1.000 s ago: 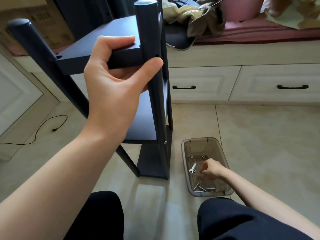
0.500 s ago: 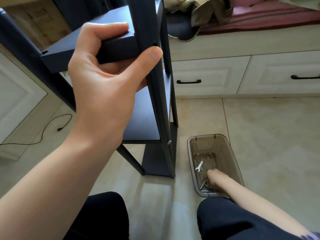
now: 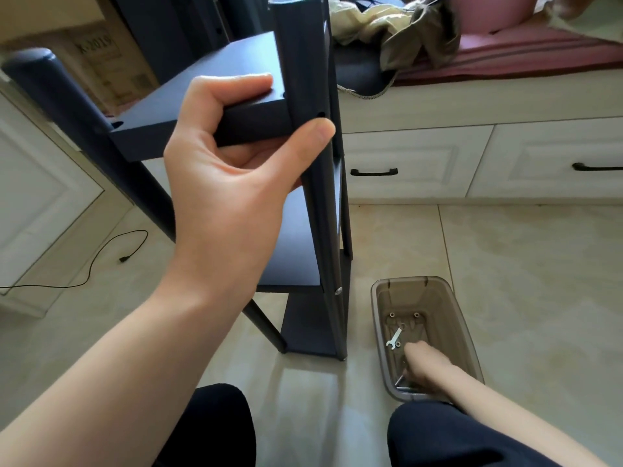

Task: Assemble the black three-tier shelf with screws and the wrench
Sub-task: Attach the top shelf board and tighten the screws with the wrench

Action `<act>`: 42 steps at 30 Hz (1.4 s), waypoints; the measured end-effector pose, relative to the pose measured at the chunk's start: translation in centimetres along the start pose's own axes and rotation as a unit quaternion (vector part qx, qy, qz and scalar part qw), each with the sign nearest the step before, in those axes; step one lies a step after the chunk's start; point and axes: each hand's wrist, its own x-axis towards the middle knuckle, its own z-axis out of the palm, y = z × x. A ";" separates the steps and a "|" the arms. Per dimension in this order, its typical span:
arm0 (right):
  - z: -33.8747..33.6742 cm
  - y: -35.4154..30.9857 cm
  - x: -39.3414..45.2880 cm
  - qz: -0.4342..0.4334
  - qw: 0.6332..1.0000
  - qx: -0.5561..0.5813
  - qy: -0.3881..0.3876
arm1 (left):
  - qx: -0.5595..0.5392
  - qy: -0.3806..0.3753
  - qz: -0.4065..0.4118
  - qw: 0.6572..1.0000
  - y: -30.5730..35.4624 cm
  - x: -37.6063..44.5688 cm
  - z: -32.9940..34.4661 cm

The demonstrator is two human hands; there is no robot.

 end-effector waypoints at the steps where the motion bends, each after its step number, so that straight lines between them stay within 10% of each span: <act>1: -0.7 -0.1 -0.4 -0.005 1.000 0.016 0.007 | 0.000 0.002 -0.002 1.000 0.0 0.0 0.0; 11: -13.3 -2.6 -9.7 -0.127 0.946 0.256 0.155 | -0.015 0.005 -0.009 1.000 -0.4 0.1 -0.2; 23: -31.3 -12.0 -27.3 -0.223 0.675 0.689 0.140 | 0.005 0.003 -0.016 1.000 -0.5 0.2 -0.6; 32: -32.5 -14.0 -26.0 -0.128 0.756 0.627 0.137 | 0.009 0.001 -0.026 1.000 -0.1 0.2 -0.8; 42: -32.2 -14.9 -24.8 -0.158 0.733 0.643 0.158 | -0.006 -0.003 -0.051 0.999 0.8 -0.5 -1.6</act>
